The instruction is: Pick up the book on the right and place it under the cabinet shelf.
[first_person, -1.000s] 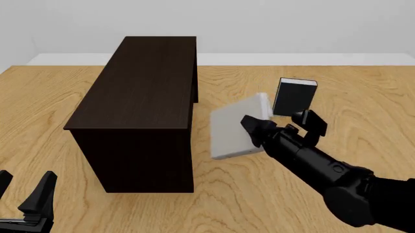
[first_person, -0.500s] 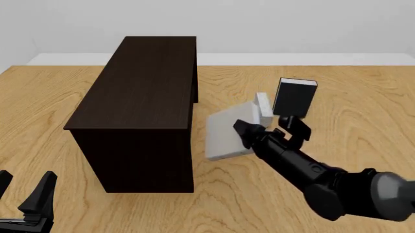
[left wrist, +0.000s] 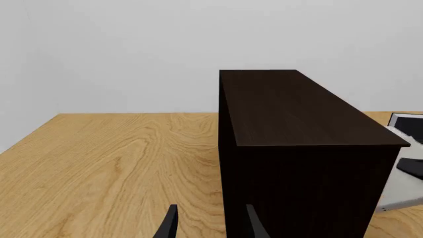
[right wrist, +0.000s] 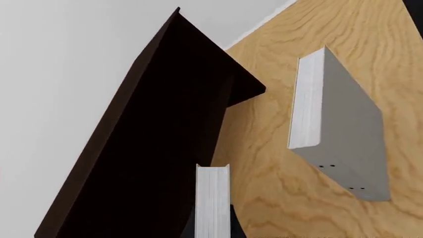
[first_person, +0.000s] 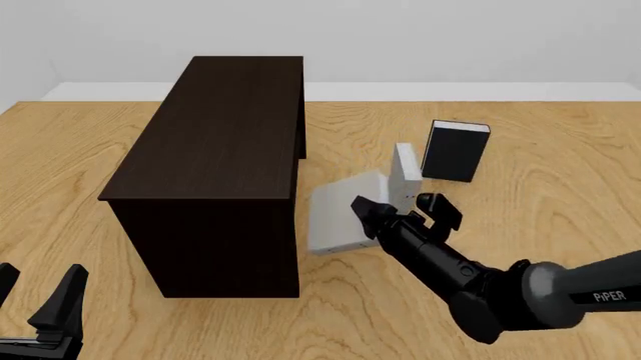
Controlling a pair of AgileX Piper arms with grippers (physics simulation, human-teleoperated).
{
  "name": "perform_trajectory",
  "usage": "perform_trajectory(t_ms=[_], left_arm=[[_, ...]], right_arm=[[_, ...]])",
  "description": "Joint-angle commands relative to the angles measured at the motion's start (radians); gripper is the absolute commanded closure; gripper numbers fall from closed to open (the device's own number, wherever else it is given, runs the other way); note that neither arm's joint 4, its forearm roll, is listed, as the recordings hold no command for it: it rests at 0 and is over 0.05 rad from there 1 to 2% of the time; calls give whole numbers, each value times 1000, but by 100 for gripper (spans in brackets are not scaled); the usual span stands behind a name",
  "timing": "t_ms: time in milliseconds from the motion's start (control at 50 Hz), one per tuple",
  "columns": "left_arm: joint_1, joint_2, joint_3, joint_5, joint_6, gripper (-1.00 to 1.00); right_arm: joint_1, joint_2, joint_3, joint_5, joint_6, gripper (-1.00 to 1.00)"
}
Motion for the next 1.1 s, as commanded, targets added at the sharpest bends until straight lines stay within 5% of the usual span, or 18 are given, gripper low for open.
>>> perform_trajectory(t_ms=[20, 400, 1060, 1080, 1100], left_arm=[[0, 0, 0, 0, 0, -100], [0, 0, 0, 0, 0, -100], [0, 0, 0, 0, 0, -100], [0, 0, 0, 0, 0, -100], [0, 0, 0, 0, 0, -100]], right_arm=[[14, 71, -9, -88, 58, 100], [22, 190, -1, -193, 90, 100], [-8, 296, -1, -240, 93, 100], [-10, 298, -4, -233, 88, -100], [-9, 302, -3, -238, 89, -100]])
